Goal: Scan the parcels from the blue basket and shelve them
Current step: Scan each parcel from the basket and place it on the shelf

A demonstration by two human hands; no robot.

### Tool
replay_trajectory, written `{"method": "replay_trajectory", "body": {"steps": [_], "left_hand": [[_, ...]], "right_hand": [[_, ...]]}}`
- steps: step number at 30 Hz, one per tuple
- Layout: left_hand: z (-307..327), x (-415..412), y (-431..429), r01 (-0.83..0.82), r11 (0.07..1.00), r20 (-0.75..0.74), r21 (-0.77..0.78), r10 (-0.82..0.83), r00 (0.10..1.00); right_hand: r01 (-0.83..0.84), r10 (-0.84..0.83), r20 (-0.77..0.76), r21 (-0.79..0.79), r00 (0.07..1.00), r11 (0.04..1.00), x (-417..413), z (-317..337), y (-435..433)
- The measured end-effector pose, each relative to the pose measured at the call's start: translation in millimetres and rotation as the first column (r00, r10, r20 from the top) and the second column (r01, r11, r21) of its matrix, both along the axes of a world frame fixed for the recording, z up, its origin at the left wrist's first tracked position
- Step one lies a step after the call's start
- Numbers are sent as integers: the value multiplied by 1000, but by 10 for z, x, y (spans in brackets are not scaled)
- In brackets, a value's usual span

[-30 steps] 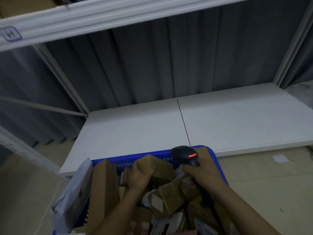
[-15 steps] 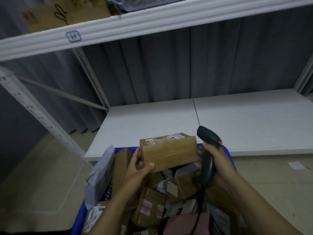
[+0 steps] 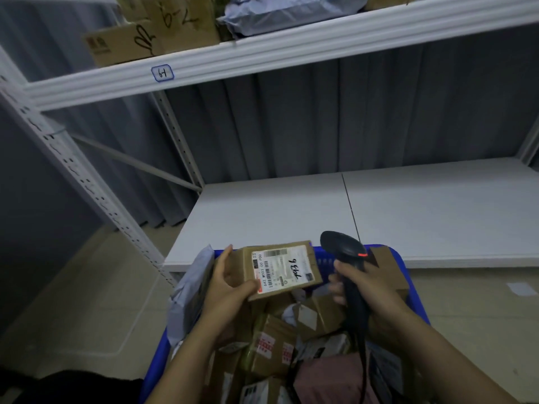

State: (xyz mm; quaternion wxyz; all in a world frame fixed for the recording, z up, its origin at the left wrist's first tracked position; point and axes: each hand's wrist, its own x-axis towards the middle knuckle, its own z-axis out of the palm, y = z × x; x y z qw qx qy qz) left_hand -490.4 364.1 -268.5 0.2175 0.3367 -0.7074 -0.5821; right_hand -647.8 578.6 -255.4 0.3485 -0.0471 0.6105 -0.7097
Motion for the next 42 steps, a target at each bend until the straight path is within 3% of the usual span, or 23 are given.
{"method": "replay_trajectory", "body": {"steps": [5,11,17,32,42], "left_hand": [[-113,123,-222,-175,973,66,-148,187,980],[-165,236,-274,-196,961,113,-193,220,969],[-125,259,-215,-172,965,115,-200,197,974],[215,445,-108,-161,981,-18,-110,160,987],[941,599,-71,-29,994,-214,110,52,975]], "right_hand": [[-187,228,-209,199,951,962,132,110,71],[-329,410,-267,301,872,895,211,178,137],[-362,449,-277,312,850,878,264,242,139],[-318,381,-338,226,861,921,518,569,27],[23,5,-438,59,899,998,695,987,-4]]}}
